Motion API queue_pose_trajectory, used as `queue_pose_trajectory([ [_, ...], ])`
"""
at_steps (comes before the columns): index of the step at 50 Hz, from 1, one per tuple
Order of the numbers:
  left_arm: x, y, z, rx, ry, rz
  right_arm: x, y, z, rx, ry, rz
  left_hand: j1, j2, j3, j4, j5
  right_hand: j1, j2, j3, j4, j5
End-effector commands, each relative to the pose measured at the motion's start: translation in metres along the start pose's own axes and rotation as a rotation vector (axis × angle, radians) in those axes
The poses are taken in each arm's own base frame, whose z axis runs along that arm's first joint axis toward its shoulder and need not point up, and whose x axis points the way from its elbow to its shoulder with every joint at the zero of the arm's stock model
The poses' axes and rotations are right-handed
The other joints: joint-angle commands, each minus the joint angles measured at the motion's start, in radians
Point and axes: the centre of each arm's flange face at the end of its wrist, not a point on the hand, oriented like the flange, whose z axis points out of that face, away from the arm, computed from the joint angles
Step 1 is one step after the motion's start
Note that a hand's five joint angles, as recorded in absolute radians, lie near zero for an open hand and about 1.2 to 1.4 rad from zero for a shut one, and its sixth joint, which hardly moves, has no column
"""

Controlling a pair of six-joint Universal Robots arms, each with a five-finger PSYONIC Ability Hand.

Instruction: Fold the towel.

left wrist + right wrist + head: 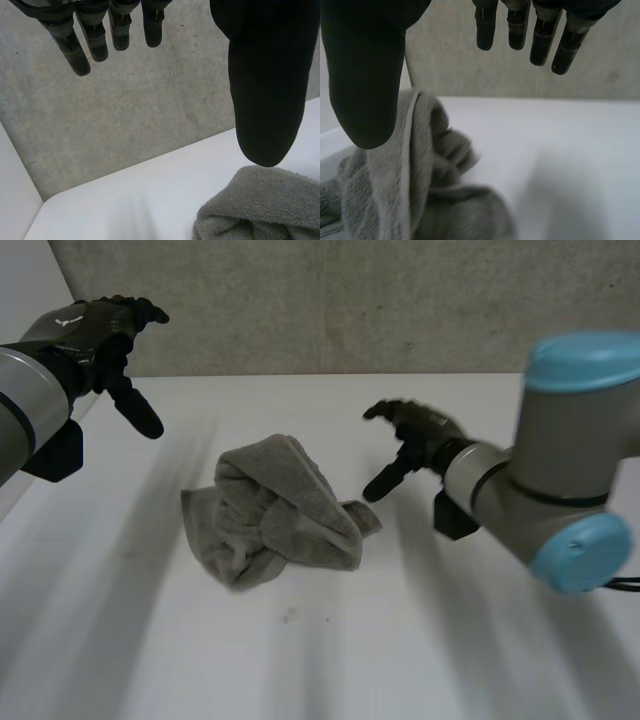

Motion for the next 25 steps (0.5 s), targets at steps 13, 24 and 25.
queue_pose_trajectory([
  [13,-0.001,0.025,0.038,0.015,-0.003,-0.011,0.005,0.087,0.061,-0.141,-0.023,0.134,0.024,0.029,0.028,0.028,0.003,1.189,1.164,1.184,1.164,1.174],
  [24,-0.005,0.068,0.093,-0.023,0.066,-0.012,-0.052,-0.046,-0.019,0.207,-0.156,-0.32,0.056,0.061,0.06,0.06,0.035,1.189,1.164,1.184,1.164,1.174],
  [25,-0.005,0.076,0.101,-0.038,0.096,-0.014,-0.057,-0.055,-0.032,0.225,-0.161,-0.387,0.056,0.061,0.06,0.06,0.035,1.189,1.164,1.184,1.164,1.174],
])
